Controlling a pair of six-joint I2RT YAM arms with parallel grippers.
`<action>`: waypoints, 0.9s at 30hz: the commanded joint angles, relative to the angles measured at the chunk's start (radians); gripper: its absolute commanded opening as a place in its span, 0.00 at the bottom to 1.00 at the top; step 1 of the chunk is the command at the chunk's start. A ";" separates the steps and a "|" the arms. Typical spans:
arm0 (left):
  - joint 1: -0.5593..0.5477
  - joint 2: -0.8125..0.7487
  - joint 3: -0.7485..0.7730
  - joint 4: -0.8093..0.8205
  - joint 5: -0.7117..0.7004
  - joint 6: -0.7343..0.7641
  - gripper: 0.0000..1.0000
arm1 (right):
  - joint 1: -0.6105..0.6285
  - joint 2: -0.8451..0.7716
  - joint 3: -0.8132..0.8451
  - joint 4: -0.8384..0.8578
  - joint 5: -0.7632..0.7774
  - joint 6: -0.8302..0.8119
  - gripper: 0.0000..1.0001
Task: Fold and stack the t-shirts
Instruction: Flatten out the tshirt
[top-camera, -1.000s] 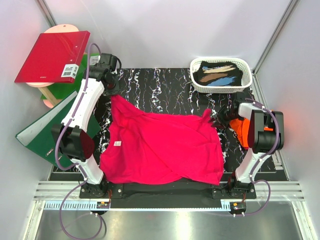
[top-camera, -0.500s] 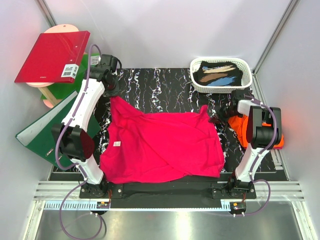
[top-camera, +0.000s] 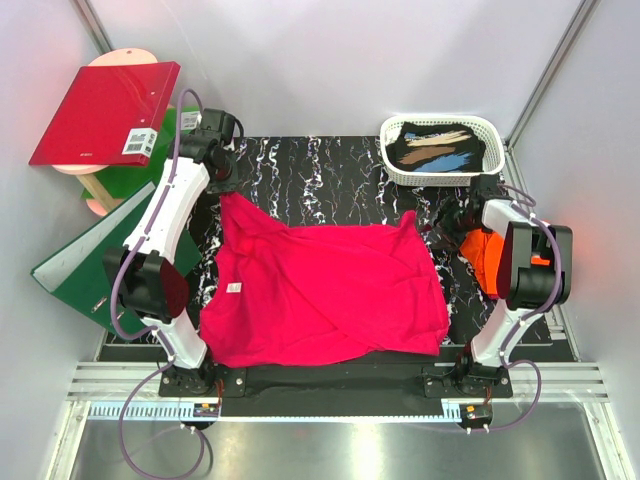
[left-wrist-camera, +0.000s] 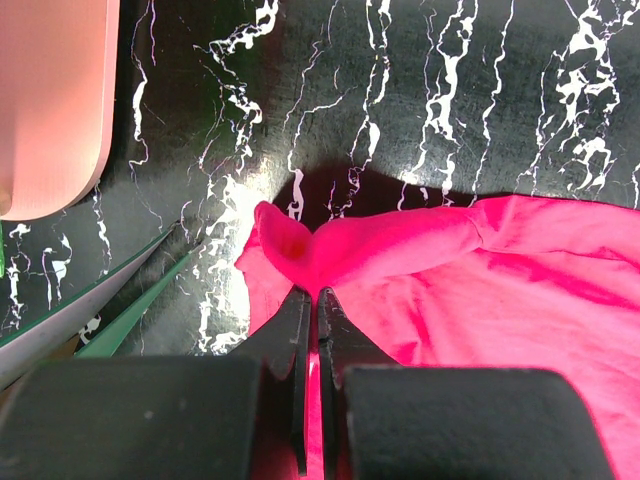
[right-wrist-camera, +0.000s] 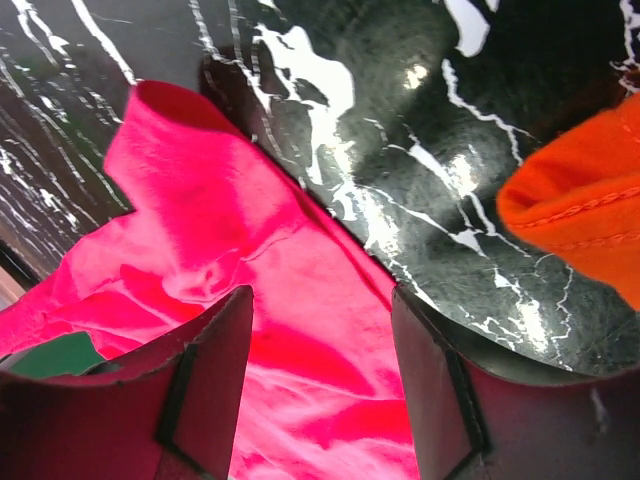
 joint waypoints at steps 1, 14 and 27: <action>0.006 -0.012 -0.011 0.029 -0.011 0.017 0.00 | -0.005 0.021 -0.005 0.039 0.000 0.001 0.65; 0.006 -0.034 -0.038 0.029 -0.034 0.011 0.00 | -0.007 0.096 0.059 0.107 -0.074 0.038 0.58; 0.006 -0.027 -0.043 0.030 -0.037 0.011 0.00 | -0.005 -0.019 0.021 0.071 -0.069 0.027 0.58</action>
